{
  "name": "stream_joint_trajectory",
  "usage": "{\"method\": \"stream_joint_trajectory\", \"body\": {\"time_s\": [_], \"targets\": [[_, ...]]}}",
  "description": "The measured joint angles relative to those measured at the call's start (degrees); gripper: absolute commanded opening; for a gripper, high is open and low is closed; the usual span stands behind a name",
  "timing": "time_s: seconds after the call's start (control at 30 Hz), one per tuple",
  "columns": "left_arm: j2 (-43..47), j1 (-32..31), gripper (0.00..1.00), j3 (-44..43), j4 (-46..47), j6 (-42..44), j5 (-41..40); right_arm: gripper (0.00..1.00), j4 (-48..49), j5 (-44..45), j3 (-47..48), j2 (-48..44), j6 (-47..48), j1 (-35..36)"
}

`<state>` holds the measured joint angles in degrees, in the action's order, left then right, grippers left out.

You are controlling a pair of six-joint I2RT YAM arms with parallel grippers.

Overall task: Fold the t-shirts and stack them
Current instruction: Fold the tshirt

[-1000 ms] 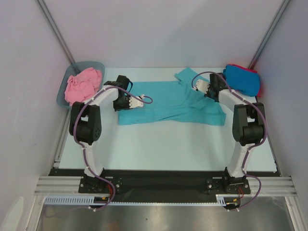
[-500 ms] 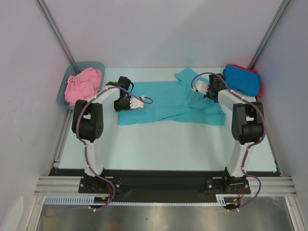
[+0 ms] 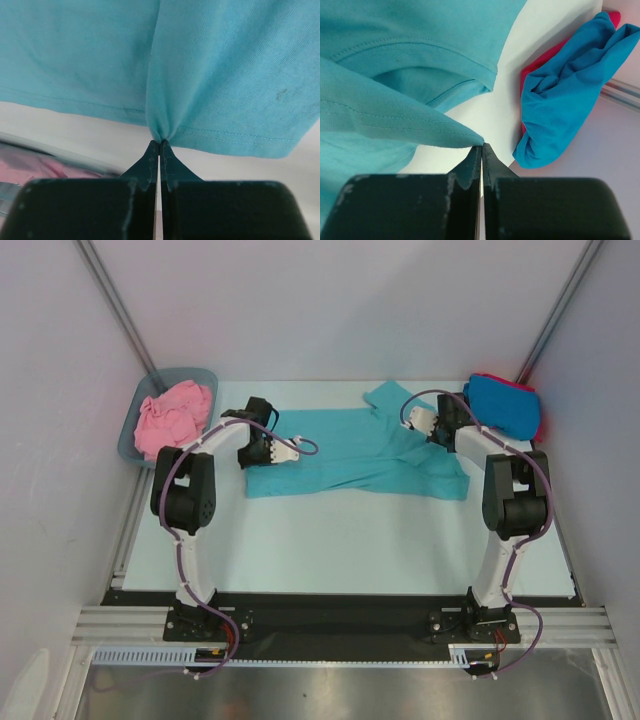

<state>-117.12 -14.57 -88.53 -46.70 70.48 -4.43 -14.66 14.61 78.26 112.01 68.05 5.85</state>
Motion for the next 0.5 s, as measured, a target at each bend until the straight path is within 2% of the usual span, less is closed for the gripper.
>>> {"method": "stream_joint_trajectory", "body": {"time_s": [0.5], "targets": [[-0.6,0.0,0.0,-0.5,1.3,0.0,-0.6,0.0,0.0,0.0,0.0,0.2,0.0,-0.9]]}}
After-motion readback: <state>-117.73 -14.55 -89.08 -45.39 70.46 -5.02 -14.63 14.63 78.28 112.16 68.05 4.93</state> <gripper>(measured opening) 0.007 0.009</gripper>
